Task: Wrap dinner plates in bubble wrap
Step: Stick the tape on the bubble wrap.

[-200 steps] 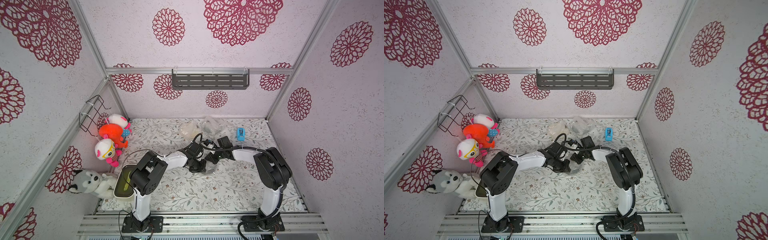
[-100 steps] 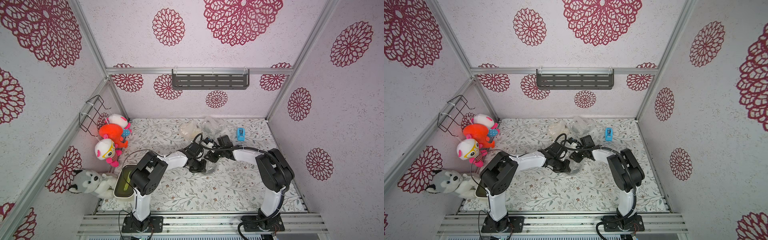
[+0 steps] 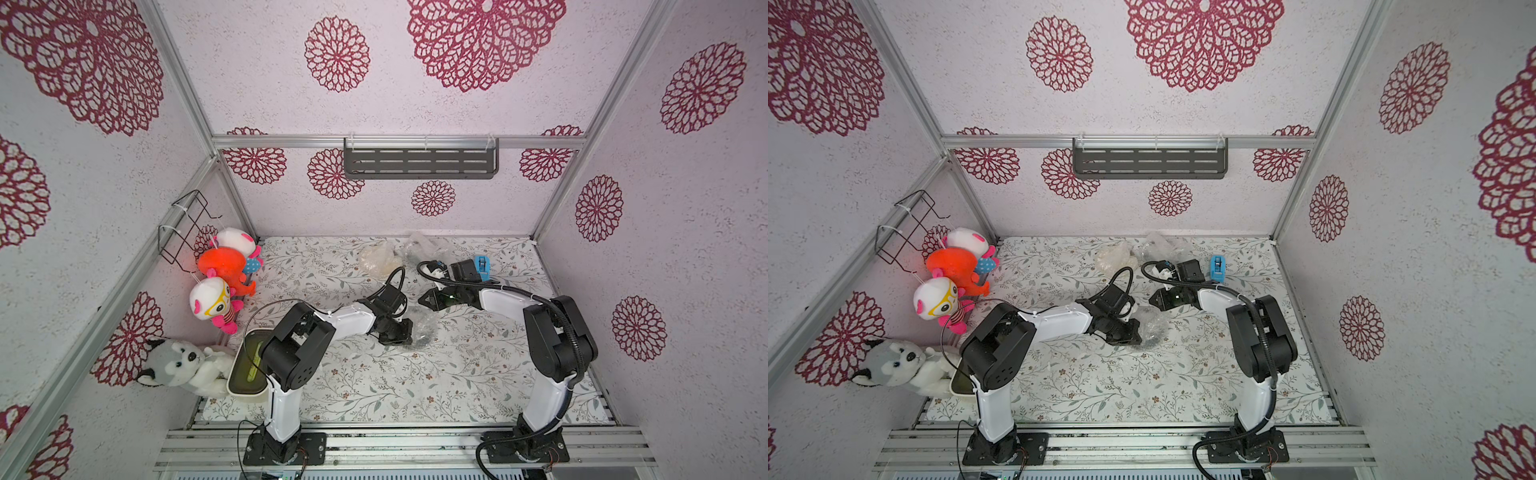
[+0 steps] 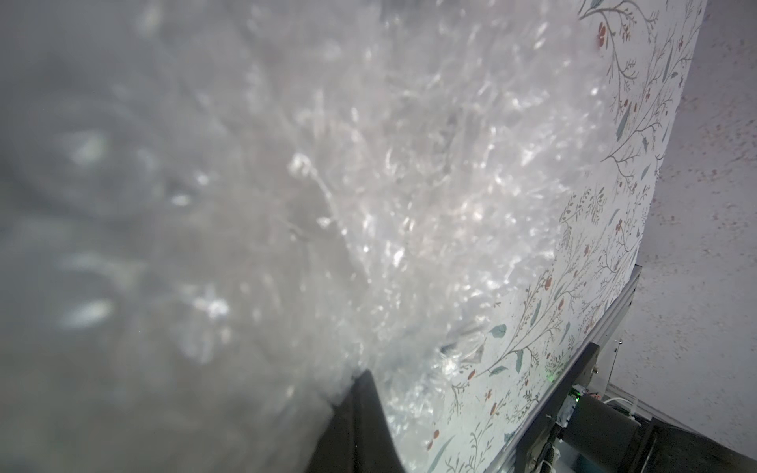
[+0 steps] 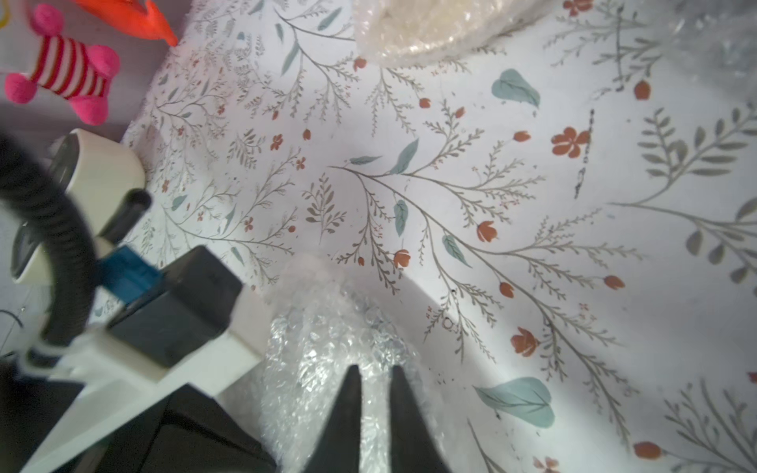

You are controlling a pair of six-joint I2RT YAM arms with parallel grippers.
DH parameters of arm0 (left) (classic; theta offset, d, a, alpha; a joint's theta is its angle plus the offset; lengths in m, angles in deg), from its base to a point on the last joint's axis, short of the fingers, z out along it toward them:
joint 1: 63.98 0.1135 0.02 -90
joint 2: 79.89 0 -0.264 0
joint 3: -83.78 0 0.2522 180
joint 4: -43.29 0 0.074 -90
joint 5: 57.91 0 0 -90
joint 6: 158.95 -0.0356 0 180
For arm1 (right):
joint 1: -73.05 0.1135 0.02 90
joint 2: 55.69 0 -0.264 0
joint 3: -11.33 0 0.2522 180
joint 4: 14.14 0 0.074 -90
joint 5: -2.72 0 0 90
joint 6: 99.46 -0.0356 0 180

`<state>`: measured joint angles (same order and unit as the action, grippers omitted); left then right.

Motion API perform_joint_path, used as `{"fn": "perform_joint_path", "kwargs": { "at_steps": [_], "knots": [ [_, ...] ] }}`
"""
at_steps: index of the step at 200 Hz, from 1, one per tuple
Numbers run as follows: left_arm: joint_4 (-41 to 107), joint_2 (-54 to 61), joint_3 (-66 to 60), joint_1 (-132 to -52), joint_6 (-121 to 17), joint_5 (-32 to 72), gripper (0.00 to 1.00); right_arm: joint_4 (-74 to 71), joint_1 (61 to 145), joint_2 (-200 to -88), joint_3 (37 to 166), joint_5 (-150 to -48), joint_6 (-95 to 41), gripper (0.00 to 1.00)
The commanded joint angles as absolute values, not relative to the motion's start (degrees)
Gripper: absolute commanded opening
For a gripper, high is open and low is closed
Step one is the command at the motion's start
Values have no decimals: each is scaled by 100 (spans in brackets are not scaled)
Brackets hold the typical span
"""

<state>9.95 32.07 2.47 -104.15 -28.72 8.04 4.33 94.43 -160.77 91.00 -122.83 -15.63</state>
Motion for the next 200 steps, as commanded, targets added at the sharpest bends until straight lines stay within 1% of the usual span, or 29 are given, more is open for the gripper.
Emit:
{"fn": "perform_joint_path", "kwargs": {
  "at_steps": [1, 17, 45, 70, 97, 121, 142, 169, 200],
  "knots": [
    [859, 3068, 291, -10485, -2979, 915, 0, 327, 9619, -15589, 8853, -13100, -2234, 0],
    [857, 3068, 292, -10485, -2983, 907, 0, 0, 9740, -15628, 8556, -13254, -2474, 0],
    [853, 3094, 280, -10484, -2984, 889, 0, -386, 9763, -16061, 8273, -12967, -2881, 0],
    [856, 3081, 287, -10485, -2980, 896, 0, -280, 9753, -16422, 8130, -12820, -2916, 0],
    [857, 3077, 295, -10485, -2979, 895, 0, -94, 9752, -15972, 8001, -12666, -2828, 0],
    [820, 3103, 269, -10485, -2991, 897, 0, -277, 9790, -15494, 7489, -12661, -3054, 0],
    [809, 3106, 256, -10485, -3001, 889, 0, -375, 9798, -15651, 7219, -12584, -3134, 0],
    [831, 3105, 266, -10485, -2966, 893, 0, -197, 9788, -15853, 7304, -12368, -3046, 0],
    [833, 3085, 278, -10488, -2956, 924, 0, 424, 9784, -15339, 7431, -12303, -2744, 0]
  ]
}}
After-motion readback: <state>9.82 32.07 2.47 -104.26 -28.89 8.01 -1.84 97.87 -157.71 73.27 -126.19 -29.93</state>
